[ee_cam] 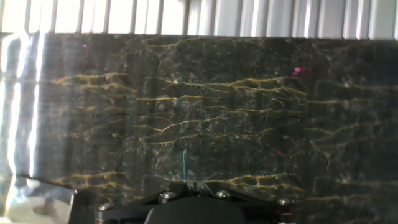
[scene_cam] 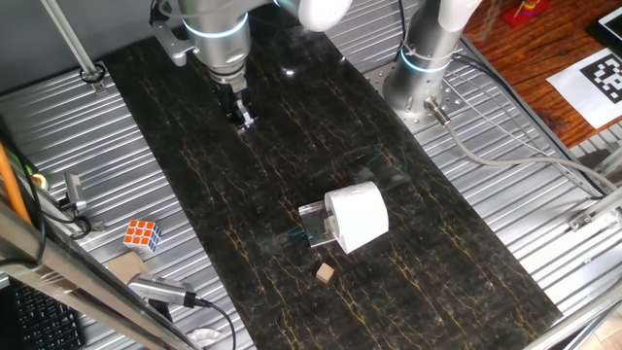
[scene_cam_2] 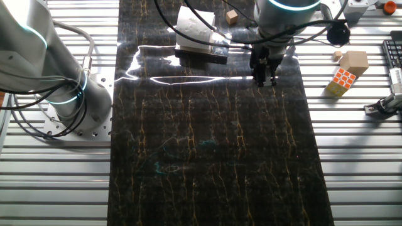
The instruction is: Take the roll of paper down from the shelf
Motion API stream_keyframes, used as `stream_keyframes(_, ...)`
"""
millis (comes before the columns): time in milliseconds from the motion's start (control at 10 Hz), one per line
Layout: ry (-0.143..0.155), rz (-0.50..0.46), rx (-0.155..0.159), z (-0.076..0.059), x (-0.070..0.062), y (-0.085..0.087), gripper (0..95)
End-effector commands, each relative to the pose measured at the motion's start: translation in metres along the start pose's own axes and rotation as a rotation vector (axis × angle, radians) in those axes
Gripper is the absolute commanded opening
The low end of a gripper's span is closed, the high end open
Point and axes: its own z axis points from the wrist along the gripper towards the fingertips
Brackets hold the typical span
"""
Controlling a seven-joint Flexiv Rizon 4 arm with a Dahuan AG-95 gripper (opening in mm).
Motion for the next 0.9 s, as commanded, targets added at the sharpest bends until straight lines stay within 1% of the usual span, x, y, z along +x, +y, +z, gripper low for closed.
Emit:
stream_keyframes(100, 0.017, 0.082, 0.002, 0.0003, 0.0004, -0.0002, 0.0)
stream_keyframes(400, 0.019, 0.126, -0.020, 0.0003, 0.0004, -0.0002, 0.0)
stream_keyframes(700, 0.019, 0.169, -0.051, 0.0003, 0.0004, -0.0002, 0.0)
stream_keyframes(900, 0.018, 0.187, -0.057, 0.0003, 0.0004, -0.0002, 0.0)
